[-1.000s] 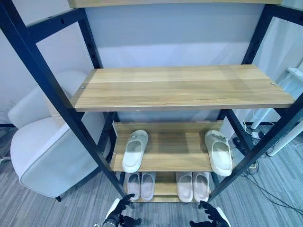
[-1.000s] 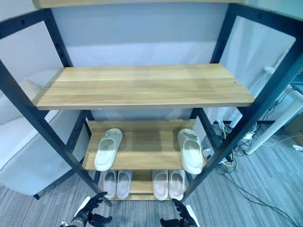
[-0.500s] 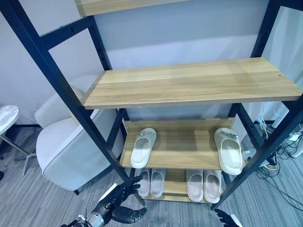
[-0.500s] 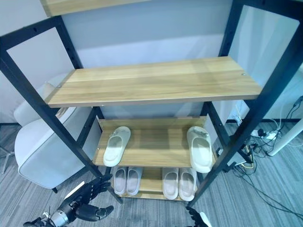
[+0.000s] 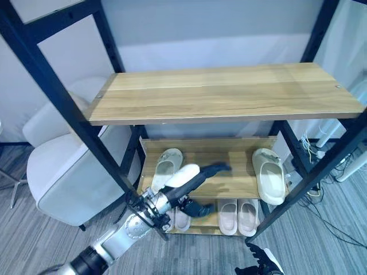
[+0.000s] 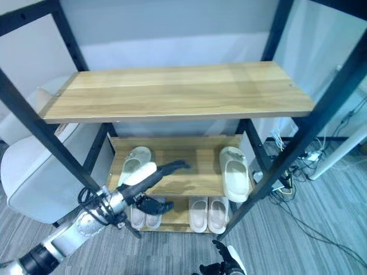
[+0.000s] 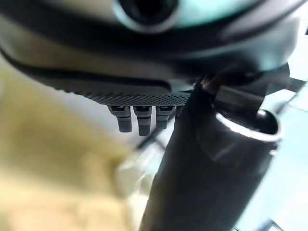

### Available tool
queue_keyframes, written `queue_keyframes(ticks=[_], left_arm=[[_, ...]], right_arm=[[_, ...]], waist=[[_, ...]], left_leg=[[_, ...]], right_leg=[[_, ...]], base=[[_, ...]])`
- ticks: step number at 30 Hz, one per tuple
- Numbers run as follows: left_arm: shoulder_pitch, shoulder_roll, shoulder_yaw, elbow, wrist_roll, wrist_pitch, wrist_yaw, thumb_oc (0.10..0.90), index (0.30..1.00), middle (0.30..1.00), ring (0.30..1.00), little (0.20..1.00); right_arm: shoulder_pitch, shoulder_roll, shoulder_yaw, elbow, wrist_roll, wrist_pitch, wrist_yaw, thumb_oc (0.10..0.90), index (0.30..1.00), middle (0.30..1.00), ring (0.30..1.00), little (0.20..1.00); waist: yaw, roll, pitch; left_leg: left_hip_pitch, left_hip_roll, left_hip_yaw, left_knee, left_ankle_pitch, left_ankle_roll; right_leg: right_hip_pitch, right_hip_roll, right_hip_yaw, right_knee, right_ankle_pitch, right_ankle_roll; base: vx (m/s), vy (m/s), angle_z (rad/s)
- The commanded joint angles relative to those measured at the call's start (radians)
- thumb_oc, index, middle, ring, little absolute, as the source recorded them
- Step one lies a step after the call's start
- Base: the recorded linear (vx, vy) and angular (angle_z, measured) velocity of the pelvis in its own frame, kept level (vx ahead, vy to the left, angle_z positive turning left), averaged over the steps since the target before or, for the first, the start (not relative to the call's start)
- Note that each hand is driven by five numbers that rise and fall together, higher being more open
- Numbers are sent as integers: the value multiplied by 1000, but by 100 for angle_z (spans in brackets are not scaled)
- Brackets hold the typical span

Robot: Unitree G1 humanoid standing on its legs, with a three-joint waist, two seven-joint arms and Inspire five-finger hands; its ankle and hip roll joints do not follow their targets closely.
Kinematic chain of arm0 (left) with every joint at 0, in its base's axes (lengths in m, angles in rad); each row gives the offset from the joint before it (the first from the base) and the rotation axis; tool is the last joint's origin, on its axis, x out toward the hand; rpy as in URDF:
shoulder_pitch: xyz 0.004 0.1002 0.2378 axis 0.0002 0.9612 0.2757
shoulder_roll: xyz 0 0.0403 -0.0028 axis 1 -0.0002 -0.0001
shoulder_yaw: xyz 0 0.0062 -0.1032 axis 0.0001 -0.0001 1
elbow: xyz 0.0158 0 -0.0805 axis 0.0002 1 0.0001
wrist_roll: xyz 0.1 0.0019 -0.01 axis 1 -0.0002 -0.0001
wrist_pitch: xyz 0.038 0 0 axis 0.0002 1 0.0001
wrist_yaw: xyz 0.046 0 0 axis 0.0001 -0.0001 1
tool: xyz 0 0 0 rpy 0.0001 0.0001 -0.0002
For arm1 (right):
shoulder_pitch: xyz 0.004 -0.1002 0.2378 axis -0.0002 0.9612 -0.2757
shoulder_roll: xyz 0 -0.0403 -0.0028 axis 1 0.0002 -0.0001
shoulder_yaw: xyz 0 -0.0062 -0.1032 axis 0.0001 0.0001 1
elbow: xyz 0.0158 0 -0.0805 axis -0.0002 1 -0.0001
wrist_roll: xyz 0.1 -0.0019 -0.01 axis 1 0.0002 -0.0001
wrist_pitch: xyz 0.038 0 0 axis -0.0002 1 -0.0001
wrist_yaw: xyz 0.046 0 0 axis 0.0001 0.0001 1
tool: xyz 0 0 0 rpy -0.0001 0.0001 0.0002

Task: Arrange the slippers neatly on the shoe rack.

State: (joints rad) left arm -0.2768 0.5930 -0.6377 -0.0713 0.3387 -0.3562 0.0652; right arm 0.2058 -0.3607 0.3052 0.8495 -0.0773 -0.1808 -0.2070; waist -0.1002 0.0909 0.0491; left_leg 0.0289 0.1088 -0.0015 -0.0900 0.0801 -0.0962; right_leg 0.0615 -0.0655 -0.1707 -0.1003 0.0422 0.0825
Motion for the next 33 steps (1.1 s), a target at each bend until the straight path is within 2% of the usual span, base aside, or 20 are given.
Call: queue_keyframes(ticks=[1,6,12,19,29,33], left_arm=[[-177,-23,12,66,197,-58,211,800,900,900,900,900],[-285,-12,-20,181,362,-2,314,800,900,900,900,900],[-353,16,-3,287,436,74,368,800,900,900,900,900],[-370,40,79,346,450,138,424,800,900,900,900,900],[-299,113,240,349,430,188,471,800,900,900,900,900],[-271,132,277,363,432,204,477,800,900,900,900,900]], right_arm=[[-10,-23,-30,-70,-6,-59,-51,800,900,900,900,900],[23,-36,-48,-114,3,-67,-63,800,900,900,900,900],[11,-36,-67,-103,17,-64,-79,800,900,900,900,900],[-6,-32,-107,-50,70,-73,-100,800,900,900,900,900],[9,-28,-100,-57,52,-74,-78,800,900,900,900,900],[11,-33,-95,-55,43,-75,-69,800,900,900,900,900]], waist=[[-22,-32,7],[-42,-23,9],[-53,-7,5],[-41,3,-15],[-26,-14,-22],[-23,-20,-22]], left_leg=[[13,-31,43,3,-65,15],[-1,-34,56,3,-75,13],[-74,-44,71,3,-66,15],[-144,-49,75,3,-53,18],[-186,-53,78,3,-43,19],[-188,-54,77,3,-43,20]], right_leg=[[7,6,34,13,-105,25],[-14,1,44,13,-106,36],[-96,-7,63,13,-78,46],[-171,-15,74,13,-60,50],[-213,-24,78,13,-45,46],[-216,-24,79,13,-43,45]], base=[[24,-3,-9],[11,4,-12],[-54,34,-15],[-5,15,-1],[19,5,-5],[0,0,0]])
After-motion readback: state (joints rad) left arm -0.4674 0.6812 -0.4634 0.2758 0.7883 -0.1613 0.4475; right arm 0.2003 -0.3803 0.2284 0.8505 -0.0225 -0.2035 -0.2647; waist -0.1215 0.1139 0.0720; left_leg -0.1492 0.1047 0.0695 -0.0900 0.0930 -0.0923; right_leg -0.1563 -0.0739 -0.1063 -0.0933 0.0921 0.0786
